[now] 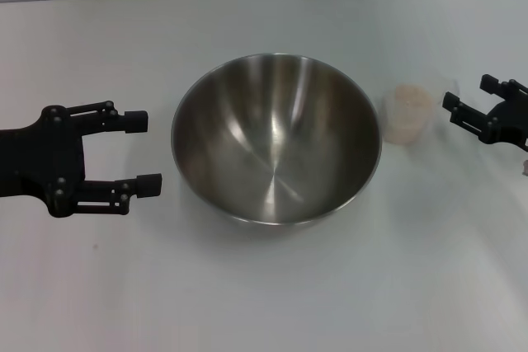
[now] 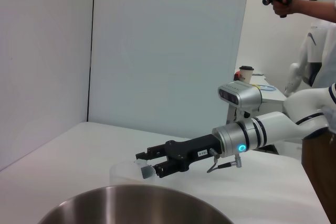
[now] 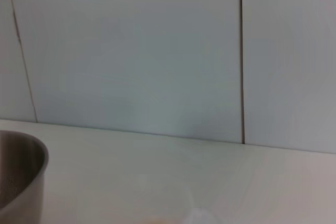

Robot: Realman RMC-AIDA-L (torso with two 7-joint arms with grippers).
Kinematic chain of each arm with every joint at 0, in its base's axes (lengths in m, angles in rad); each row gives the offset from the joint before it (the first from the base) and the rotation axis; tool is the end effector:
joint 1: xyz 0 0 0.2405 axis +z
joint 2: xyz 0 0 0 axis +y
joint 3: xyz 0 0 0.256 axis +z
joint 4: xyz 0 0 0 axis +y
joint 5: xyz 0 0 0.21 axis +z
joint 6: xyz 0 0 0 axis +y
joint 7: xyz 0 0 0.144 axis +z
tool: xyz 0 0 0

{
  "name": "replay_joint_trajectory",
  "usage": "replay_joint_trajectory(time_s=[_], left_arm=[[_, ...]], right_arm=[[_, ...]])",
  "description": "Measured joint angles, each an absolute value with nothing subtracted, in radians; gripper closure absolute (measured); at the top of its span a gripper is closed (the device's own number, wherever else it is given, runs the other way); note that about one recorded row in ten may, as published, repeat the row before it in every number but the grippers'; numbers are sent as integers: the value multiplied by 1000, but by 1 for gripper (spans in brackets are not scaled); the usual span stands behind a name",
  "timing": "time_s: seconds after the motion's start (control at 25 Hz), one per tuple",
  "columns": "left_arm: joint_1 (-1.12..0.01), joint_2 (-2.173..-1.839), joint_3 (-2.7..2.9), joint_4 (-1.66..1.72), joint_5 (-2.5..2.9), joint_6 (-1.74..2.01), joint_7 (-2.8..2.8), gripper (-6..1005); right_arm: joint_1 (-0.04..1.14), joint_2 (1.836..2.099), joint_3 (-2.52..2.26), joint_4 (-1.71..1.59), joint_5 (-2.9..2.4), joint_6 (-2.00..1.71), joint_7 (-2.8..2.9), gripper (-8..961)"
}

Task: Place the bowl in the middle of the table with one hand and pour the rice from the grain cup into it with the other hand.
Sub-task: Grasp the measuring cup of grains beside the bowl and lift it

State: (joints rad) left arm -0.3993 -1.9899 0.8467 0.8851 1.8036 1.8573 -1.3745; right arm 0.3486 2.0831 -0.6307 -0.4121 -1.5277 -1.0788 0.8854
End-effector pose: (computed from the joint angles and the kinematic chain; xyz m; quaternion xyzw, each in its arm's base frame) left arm -0.2493 0.2920 0.0578 -0.9578 -0.0950 -0.2639 0.0631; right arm 0.3670 0.3154 0.0080 -0.8167 0.2877 0.2205 0.4490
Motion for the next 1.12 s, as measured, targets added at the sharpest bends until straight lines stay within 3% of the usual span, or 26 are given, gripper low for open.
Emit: replay_joint_trajectory(time_s=[1.12], left_arm=[[-413, -1982, 851, 885, 1805, 1841, -1362, 153]], right_arm=[[401, 2082, -629, -390, -1527, -1028, 883, 285]])
